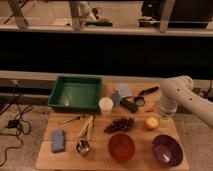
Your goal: Place apple in purple bowl
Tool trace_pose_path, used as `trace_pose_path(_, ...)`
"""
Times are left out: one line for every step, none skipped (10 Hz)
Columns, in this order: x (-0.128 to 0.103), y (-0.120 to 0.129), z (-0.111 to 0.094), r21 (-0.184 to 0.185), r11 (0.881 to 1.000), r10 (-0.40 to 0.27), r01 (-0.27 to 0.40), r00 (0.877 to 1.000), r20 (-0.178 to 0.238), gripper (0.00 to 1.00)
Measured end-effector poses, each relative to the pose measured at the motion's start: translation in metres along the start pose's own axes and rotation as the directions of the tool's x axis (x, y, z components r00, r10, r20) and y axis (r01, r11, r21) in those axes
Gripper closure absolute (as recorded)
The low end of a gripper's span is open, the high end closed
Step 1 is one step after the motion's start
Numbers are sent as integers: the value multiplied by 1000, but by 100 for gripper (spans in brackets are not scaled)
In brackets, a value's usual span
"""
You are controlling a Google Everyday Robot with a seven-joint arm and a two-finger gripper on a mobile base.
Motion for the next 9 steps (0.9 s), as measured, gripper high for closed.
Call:
trace_pose_path(-1,0,0,0,1000,-1,1,1000,0,23)
trace_pose_path(-2,-1,0,0,1000,-3,3,1000,1,23)
trace_pose_path(-2,-1,0,0,1000,1,-1,1000,3,23)
trace_pose_path(-1,-2,2,-12,1000,17,-17,1000,7,23)
trace_pose_path(-6,-2,10,-47,998,31,-30,999,12,23)
trace_pose_path(-13,-6,22,-77,996,43,-41,999,18,23)
trace_pose_path(-15,-7,34,-104,993,61,-58,998,24,23)
trace_pose_path(-17,-8,41,-120,990,73,-69,997,30,23)
trace_pose_path(-21,-10,46,-137,987,85,-79,995,42,23)
